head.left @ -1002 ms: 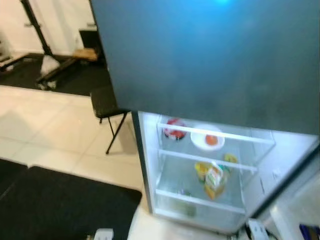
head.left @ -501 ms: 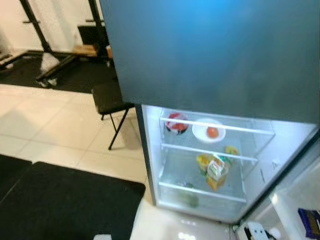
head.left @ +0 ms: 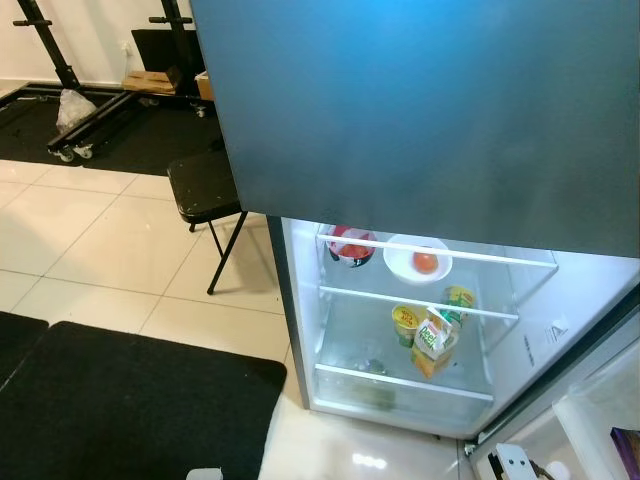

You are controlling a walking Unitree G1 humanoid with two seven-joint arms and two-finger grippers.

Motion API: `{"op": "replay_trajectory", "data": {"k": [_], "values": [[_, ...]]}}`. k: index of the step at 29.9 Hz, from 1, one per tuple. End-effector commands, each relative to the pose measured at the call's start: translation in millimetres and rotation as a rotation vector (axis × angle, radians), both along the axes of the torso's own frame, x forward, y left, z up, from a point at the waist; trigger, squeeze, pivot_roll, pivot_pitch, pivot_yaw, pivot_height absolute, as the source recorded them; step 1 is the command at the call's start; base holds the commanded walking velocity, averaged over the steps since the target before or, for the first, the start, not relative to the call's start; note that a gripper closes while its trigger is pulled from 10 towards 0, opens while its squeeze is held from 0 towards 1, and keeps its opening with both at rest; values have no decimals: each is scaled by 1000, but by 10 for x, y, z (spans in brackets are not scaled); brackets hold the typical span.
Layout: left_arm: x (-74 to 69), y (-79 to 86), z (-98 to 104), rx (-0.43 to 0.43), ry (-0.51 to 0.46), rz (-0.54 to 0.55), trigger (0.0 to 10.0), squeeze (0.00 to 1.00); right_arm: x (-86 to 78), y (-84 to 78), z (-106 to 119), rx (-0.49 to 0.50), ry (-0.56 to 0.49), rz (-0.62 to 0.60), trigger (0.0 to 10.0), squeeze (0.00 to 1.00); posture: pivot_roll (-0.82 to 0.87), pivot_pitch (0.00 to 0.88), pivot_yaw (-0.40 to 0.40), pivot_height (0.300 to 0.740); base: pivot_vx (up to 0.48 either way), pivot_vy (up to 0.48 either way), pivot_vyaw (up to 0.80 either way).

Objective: Restocking fridge

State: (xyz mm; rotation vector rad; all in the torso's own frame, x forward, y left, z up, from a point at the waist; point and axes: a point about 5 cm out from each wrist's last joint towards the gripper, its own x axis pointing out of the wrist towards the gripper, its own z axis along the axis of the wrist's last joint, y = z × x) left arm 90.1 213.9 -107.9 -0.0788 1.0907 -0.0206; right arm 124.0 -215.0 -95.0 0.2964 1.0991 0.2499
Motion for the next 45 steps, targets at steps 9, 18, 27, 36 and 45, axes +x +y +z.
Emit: {"op": "replay_trajectory", "data": {"k": [9,18,27,36,45], "values": [[-77,-47,-29,-21,35,-1,10000,0,-93,62,-40,22,37,3,10000,0,-74,0,-17,740,0,146,0],[-88,-37,-31,-27,53,-32,10000,0,-83,64,-36,29,34,3,10000,0,-72,0,-18,740,0,-187,0],[-131,-21,-38,-22,66,-17,10000,0,-78,68,-34,33,33,5,10000,0,-71,0,-19,740,0,-357,0],[-111,-10,-35,-1,61,-11,10000,0,-76,70,-34,34,32,6,10000,0,-71,0,-19,740,0,0,0],[-111,-16,-41,-4,78,6,10000,0,-63,74,-31,33,30,12,10000,0,-69,0,-18,740,0,0,0]]}}
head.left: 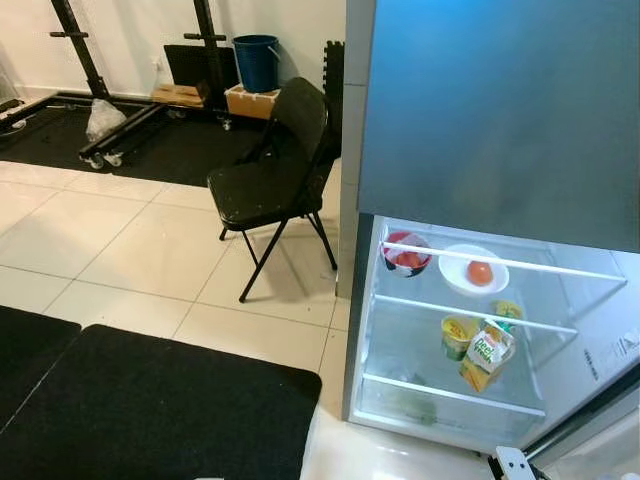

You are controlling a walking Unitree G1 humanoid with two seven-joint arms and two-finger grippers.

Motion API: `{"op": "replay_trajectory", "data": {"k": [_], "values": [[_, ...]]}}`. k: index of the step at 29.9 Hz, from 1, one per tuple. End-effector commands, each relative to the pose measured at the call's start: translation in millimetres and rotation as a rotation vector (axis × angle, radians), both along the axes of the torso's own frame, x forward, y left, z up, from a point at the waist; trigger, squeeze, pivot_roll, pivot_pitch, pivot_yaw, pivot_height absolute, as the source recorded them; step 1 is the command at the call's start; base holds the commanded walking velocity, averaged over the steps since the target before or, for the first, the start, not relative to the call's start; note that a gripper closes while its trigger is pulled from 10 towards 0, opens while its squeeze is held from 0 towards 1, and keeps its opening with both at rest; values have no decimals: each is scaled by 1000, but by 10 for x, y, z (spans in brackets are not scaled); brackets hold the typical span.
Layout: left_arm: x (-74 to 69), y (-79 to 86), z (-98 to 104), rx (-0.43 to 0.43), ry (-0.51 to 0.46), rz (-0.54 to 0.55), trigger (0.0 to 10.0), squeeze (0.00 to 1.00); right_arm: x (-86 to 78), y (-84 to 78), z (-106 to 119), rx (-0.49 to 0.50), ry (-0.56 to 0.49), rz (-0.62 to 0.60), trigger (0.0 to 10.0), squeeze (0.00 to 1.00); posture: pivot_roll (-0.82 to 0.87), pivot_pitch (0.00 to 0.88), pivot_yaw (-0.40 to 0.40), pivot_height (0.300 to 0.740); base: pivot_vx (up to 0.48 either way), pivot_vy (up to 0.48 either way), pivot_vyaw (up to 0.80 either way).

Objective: Restocking fridge

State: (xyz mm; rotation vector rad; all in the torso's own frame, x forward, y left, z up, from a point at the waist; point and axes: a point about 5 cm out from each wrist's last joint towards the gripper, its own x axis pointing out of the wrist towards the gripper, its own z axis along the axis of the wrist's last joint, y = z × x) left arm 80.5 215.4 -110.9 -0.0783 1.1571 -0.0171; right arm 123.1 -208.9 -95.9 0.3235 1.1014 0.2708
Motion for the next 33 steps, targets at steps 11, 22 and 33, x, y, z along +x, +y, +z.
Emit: {"op": "replay_trajectory", "data": {"k": [11,22,33], "values": [[-20,-48,-18,-30,24,40,10000,0,-24,23,-15,-2,21,10,10000,0,-69,0,-15,740,-114,0,0],[-40,-58,-25,-31,35,38,10000,0,-31,5,-18,-17,25,1,10000,0,-70,0,-17,740,-256,0,0],[-83,-61,-35,-30,49,43,10000,0,-19,-8,-14,-24,27,-3,10000,0,-69,0,-20,740,-278,0,0]]}}
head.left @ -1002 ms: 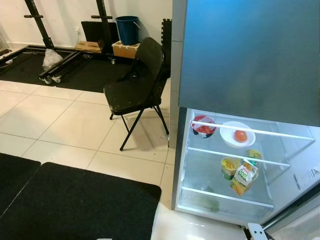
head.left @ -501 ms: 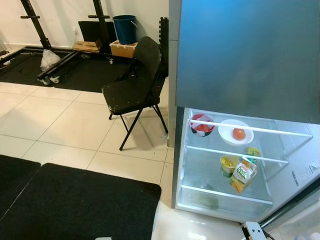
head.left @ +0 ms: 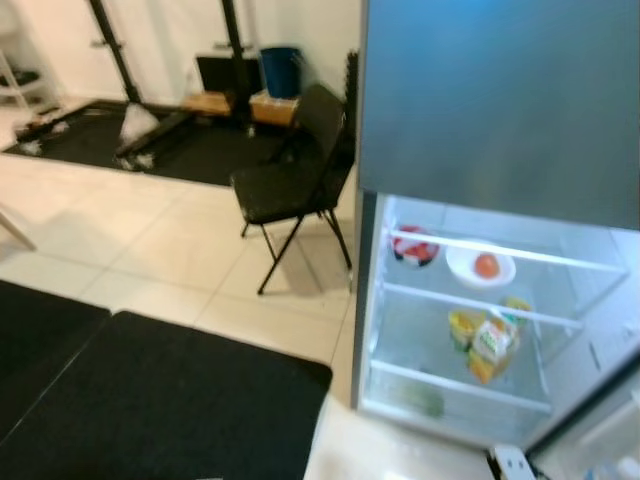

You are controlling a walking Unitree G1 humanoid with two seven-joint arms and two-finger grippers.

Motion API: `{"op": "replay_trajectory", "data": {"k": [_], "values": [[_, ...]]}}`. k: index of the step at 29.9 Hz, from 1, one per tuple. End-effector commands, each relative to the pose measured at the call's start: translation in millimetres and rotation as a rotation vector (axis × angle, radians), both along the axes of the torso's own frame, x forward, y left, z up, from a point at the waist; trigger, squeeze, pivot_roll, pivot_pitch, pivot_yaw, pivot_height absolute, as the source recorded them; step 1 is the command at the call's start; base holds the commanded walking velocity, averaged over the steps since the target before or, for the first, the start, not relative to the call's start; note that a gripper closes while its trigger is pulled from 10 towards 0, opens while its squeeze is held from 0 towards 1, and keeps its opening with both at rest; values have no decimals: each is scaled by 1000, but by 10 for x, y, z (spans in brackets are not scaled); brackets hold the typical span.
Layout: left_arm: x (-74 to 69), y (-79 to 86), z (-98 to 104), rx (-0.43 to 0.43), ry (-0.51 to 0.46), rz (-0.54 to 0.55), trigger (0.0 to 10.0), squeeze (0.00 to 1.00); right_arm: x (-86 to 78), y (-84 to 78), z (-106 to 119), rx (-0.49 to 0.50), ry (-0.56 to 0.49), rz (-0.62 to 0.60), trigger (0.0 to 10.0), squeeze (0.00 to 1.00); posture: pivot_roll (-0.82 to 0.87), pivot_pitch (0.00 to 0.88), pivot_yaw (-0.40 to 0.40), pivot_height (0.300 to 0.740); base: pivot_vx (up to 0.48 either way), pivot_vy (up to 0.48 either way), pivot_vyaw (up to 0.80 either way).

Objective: Restocking fridge

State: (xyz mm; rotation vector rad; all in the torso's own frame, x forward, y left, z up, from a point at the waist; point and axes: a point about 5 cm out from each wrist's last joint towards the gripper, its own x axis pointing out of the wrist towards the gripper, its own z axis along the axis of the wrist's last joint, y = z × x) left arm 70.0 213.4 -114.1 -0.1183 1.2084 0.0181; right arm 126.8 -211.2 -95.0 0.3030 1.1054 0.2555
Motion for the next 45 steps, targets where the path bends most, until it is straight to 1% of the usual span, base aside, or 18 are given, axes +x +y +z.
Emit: {"op": "replay_trajectory", "data": {"k": [1,18,22,45], "values": [[17,-41,-4,-16,-4,-2,10000,0,-56,16,-23,1,26,-2,10000,0,-70,0,-20,740,-289,0,0],[6,-48,-8,-15,2,-5,10000,0,-70,-2,-28,-9,37,-10,10000,0,-71,0,-18,740,-294,0,0],[3,-52,-9,-15,3,-6,10000,0,-84,-5,-33,-20,49,9,10000,0,-73,0,-18,740,-296,0,-784],[-1,-40,-7,-12,3,-14,10000,0,-118,-31,-44,-45,62,12,10000,0,-74,0,-16,740,-289,0,-788]]}}
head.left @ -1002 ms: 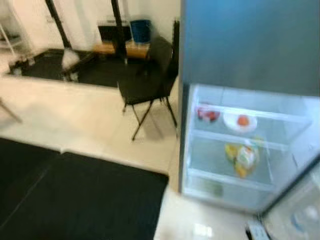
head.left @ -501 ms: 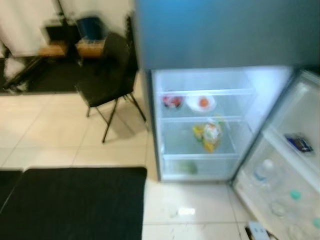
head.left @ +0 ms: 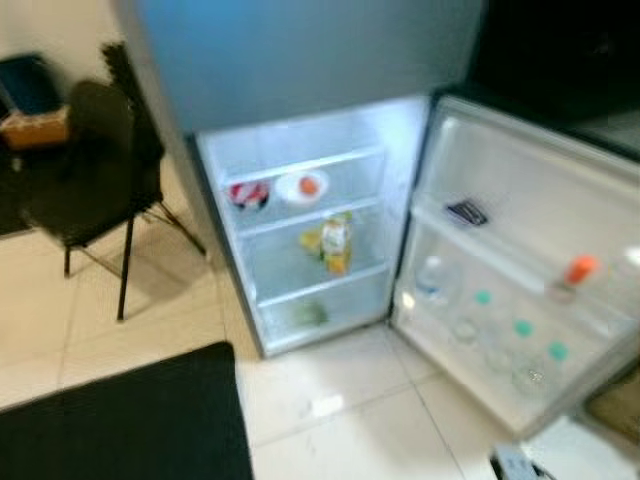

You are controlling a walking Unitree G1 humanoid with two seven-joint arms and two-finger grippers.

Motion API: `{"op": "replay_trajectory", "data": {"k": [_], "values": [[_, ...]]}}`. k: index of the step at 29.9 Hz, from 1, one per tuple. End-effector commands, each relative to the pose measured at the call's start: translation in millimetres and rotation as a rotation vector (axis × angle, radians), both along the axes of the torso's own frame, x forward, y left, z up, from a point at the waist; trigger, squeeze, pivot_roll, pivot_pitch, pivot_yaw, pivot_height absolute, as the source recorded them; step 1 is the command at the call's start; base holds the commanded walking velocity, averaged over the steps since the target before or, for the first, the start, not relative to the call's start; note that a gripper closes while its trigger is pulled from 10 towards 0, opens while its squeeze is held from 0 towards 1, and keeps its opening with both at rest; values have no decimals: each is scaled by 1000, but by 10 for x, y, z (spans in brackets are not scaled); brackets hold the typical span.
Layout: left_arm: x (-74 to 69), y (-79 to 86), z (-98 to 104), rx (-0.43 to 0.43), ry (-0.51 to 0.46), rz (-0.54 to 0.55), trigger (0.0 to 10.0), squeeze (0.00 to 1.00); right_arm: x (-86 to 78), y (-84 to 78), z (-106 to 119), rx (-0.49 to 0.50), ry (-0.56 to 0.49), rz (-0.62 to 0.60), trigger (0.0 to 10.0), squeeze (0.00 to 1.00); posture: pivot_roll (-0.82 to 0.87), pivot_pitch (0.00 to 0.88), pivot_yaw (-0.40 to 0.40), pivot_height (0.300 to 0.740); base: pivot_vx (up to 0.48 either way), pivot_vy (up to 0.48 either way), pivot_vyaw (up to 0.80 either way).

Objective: Restocking fridge

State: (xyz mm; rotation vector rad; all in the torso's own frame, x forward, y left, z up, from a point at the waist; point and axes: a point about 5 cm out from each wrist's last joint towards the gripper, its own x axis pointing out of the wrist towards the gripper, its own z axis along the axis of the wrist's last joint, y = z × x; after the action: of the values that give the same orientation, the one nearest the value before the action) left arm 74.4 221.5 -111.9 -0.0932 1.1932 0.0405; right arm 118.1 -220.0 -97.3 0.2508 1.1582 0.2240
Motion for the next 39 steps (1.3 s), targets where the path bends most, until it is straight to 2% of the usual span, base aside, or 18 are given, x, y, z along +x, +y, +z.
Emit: {"op": "replay_trajectory", "data": {"k": [1,39], "values": [[-46,-122,-30,-43,17,-19,10000,0,-31,58,-22,15,16,2,10000,0,-74,0,-16,740,-240,0,-788],[4,-139,-16,-10,-16,-118,10000,0,23,-8,-5,-27,2,-50,10000,0,-77,0,-23,740,0,0,-786]]}}
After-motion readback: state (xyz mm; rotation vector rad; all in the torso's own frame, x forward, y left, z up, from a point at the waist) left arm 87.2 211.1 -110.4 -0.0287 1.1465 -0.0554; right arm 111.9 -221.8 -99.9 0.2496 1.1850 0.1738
